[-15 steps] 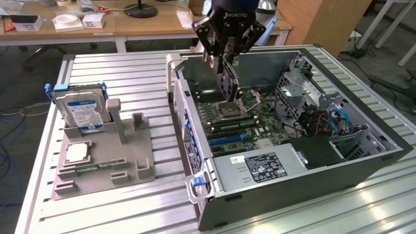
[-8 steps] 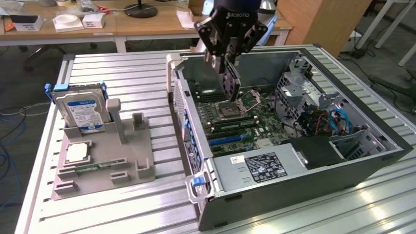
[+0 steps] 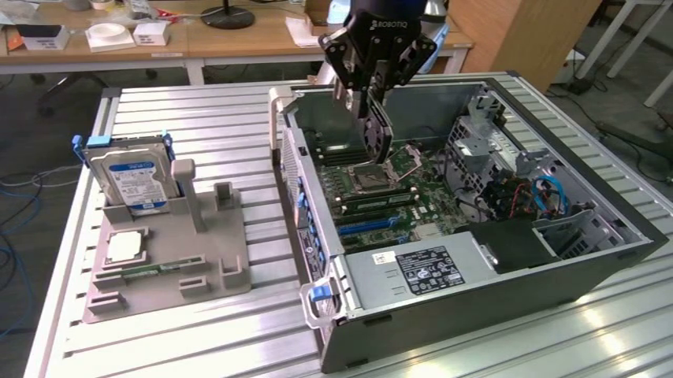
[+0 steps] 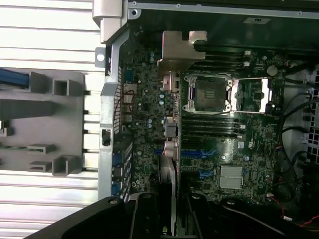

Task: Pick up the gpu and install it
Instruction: 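Pick up the gpu and move the gpu toward the slot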

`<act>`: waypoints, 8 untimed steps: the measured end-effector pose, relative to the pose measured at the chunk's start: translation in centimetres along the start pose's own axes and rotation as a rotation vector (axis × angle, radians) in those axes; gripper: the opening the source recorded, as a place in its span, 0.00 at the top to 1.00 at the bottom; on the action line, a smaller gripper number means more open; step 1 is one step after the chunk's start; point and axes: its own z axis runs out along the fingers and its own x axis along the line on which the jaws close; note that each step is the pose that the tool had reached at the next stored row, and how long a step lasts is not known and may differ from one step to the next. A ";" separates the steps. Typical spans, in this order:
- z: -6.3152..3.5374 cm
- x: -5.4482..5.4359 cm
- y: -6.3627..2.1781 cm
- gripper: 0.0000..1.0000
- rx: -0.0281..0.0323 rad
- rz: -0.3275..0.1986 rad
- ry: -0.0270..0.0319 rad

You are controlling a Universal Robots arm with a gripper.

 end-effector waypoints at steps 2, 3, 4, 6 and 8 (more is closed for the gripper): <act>0.00 -0.1 0.00 0.74 0.0000 0.000 0.0000; 0.00 -0.2 0.00 0.74 0.0000 0.000 0.0000; 0.00 -0.3 -0.01 0.74 0.0000 0.000 0.0000; 0.00 -0.4 -0.01 0.74 0.0000 0.000 0.0000; -0.01 -0.7 -0.01 0.74 0.0000 0.000 0.0001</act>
